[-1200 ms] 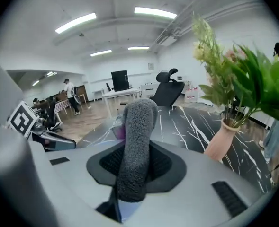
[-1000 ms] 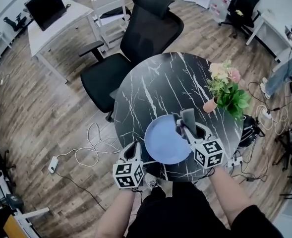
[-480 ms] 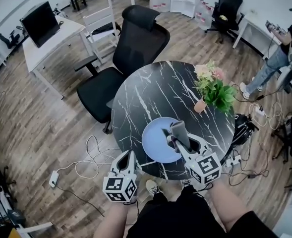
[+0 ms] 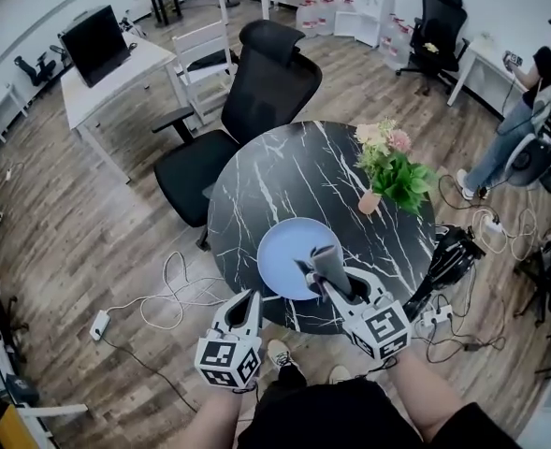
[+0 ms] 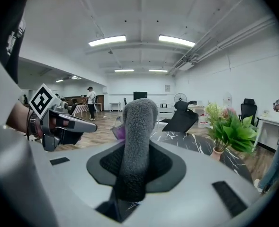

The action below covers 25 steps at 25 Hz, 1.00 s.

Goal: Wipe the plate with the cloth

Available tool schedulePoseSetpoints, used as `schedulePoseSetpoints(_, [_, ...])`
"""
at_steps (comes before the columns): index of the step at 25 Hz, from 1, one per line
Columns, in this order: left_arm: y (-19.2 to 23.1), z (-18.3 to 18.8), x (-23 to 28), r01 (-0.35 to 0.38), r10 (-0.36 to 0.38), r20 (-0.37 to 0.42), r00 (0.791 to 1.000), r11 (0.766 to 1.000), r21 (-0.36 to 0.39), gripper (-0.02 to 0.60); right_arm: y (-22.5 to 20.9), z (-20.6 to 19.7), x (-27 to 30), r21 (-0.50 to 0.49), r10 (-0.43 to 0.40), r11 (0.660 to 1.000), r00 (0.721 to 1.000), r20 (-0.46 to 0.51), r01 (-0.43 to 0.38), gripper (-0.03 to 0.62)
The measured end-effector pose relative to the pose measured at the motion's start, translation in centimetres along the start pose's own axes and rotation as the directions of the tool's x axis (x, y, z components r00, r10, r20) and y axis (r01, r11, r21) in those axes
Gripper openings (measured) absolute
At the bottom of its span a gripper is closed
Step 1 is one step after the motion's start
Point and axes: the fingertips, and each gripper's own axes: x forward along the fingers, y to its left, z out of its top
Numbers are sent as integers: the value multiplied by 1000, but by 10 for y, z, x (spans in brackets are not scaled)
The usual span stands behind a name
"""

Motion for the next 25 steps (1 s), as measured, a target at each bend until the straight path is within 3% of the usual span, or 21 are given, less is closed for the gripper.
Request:
schedulePoseSetpoints(14, [-136,-65,-53,-110,111,9,994,993,-33,18,8,-40,-119,-33,147,989,989,29,-146,110])
schedulePoseSetpoints(25, [-197,-92,-87,-152,152,19,988,988,-18,18,14,-62,-177,-31,194,981,980,42,-193,110])
